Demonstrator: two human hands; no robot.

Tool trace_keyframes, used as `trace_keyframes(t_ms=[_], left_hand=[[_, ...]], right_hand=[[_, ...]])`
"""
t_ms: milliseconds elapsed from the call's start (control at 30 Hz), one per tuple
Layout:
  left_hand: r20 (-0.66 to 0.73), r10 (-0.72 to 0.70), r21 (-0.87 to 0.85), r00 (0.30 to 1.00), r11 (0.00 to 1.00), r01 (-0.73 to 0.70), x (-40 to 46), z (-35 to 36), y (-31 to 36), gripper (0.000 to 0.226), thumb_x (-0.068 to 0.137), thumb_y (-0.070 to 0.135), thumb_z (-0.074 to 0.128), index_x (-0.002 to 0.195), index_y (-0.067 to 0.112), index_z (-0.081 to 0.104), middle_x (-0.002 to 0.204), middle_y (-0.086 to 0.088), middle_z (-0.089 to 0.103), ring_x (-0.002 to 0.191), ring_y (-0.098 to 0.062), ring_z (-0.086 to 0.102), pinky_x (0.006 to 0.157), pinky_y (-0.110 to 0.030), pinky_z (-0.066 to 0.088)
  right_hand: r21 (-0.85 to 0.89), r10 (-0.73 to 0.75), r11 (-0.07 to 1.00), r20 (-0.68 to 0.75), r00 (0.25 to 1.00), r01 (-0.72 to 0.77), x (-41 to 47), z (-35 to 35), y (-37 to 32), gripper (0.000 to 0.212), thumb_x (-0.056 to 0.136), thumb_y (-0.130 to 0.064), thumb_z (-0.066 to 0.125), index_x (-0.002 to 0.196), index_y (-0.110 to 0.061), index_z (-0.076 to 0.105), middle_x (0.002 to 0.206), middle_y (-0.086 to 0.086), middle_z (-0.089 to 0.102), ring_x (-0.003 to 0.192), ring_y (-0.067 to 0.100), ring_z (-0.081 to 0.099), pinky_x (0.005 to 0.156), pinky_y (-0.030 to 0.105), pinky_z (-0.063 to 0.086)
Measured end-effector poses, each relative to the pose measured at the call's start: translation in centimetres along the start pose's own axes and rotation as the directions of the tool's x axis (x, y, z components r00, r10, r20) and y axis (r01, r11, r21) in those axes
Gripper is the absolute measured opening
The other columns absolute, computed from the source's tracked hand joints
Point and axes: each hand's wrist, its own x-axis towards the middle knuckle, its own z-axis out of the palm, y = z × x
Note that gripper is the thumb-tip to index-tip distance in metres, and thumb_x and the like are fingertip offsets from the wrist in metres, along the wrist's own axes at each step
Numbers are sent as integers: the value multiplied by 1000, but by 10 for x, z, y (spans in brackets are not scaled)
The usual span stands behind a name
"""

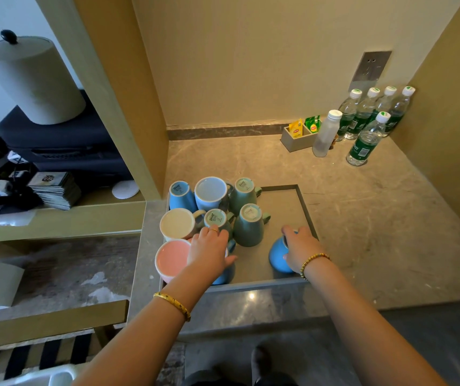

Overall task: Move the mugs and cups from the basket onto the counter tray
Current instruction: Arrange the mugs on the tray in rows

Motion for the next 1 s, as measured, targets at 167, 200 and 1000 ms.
trace_keyframes(t_ms=[167, 200, 1000], left_hand=[[33, 26, -11, 999, 1000, -26, -2, -2, -9, 57, 81, 61, 54, 115, 18, 46, 122, -7, 52, 109, -23, 49, 92, -35, 40], [32, 30, -22, 999, 999, -29, -3, -2, -12, 58, 80, 62, 54, 116, 18, 45, 123, -6, 51, 110, -23, 48, 94, -35, 39], [34, 96, -110, 995, 990, -91, -12, -8, -12, 59, 83, 57, 54, 129, 23, 44, 132, -1, 50, 123, -22, 43, 109, -38, 23]], right_hand=[[171, -49, 984, -27, 998, 53, -5, 1, -13, 63, 81, -23, 69, 133, -22, 33, 126, 9, 45, 107, 28, 55, 91, 39, 50], [211, -60, 975, -37, 998, 67, -6, 2, -18, 66, 79, -23, 71, 134, -20, 32, 127, 8, 46, 110, 27, 54, 92, 39, 49], [299, -292, 921, 107, 950, 249, 0, 15, -43, 66, 81, -4, 66, 135, -21, 32, 139, 6, 37, 122, 25, 46, 100, 33, 40]])
